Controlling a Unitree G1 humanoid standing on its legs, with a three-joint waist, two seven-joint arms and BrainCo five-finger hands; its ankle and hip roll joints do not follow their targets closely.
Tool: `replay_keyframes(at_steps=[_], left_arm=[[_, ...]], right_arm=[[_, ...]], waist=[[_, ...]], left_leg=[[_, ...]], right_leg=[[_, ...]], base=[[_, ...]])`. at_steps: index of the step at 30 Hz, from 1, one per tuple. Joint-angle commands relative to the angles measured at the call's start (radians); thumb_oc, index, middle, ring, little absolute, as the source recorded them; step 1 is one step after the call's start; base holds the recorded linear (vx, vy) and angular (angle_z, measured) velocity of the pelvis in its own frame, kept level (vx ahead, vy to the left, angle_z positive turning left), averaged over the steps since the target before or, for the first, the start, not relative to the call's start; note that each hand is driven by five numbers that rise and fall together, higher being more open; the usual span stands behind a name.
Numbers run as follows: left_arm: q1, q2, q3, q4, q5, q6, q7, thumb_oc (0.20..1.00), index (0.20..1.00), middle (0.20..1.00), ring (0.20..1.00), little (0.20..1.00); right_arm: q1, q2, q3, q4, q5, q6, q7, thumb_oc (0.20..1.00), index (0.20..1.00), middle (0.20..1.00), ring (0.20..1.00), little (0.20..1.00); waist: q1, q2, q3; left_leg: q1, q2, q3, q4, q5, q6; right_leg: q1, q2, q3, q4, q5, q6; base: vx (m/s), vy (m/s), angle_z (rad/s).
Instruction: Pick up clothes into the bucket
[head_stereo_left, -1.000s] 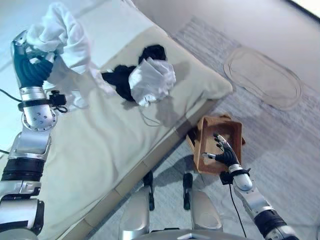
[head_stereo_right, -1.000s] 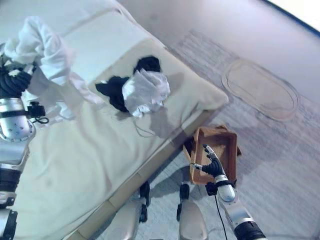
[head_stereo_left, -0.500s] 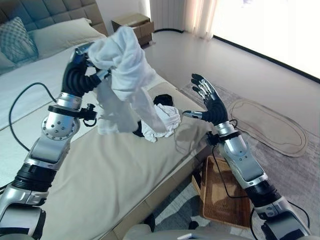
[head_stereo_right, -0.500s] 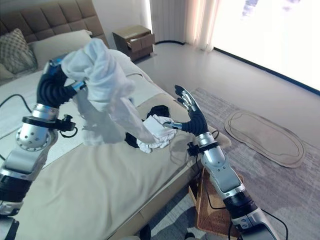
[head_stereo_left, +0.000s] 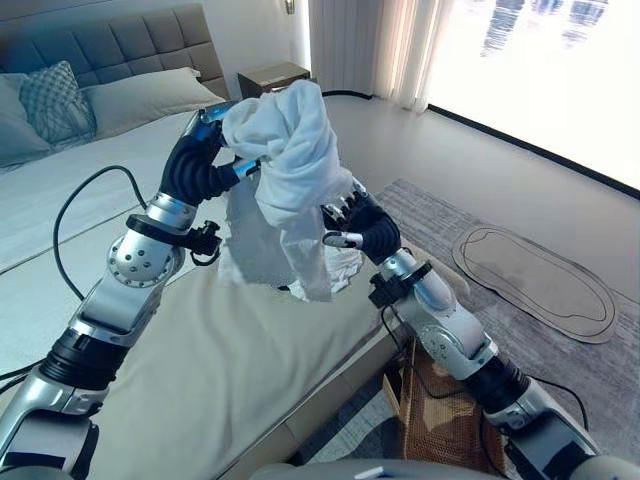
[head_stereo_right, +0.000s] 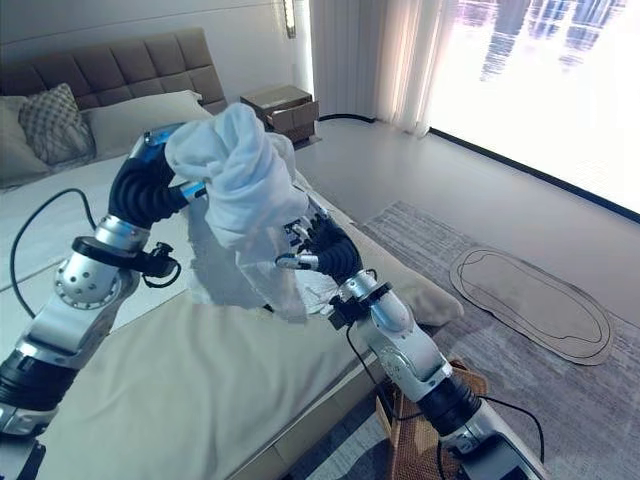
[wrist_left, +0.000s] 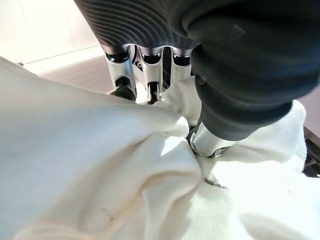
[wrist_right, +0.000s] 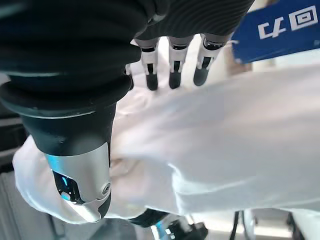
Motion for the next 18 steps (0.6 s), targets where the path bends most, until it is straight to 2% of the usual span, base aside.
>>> replay_keyframes(at_steps=[1, 10, 18], left_arm=[[-0.126, 0.078, -0.020, -0.059, -0.091, -0.022, -0.012, 0.200, 0.200, 0.200, 0.200, 0.200], [-0.169, 0.108, -0.088, -0.089, -0.124, -0.017, -0.023, 0.200, 0.200, 0.200, 0.200, 0.200], [-0.180, 0.113, -0.122, -0.042, -0.067, 0.000, -0.013, 0.200, 0.200, 0.200, 0.200, 0.200]], right_arm=[[-0.108, -0.011, 0.011, -0.109, 0.069, -0.019, 0.020, 1.000, 1.000, 1.000, 1.000, 1.000], [-0.167, 0.008, 0.051, -0.127, 0.128, -0.032, 0.010, 1.000, 1.000, 1.000, 1.000, 1.000], [-0.219, 0.033, 0.085, -0.186, 0.184, -0.040, 0.021, 1.000, 1.000, 1.000, 1.000, 1.000]], waist=[[-0.001, -0.029, -0.026], [0.002, -0.026, -0.019], [0.003, -0.025, -0.008]], left_leg=[[0.045, -0.013, 0.017, 0.044, -0.092, 0.002], [0.048, -0.013, 0.014, 0.042, -0.090, 0.002], [0.044, -0.015, 0.019, 0.045, -0.090, 0.003]], right_leg=[[-0.042, -0.009, 0.024, 0.029, 0.001, 0.014], [-0.036, -0.011, 0.021, 0.026, 0.004, 0.015], [-0.040, -0.013, 0.023, 0.027, 0.008, 0.018]], base=[[0.00, 0.000, 0.00], [0.00, 0.000, 0.00], [0.00, 0.000, 0.00]])
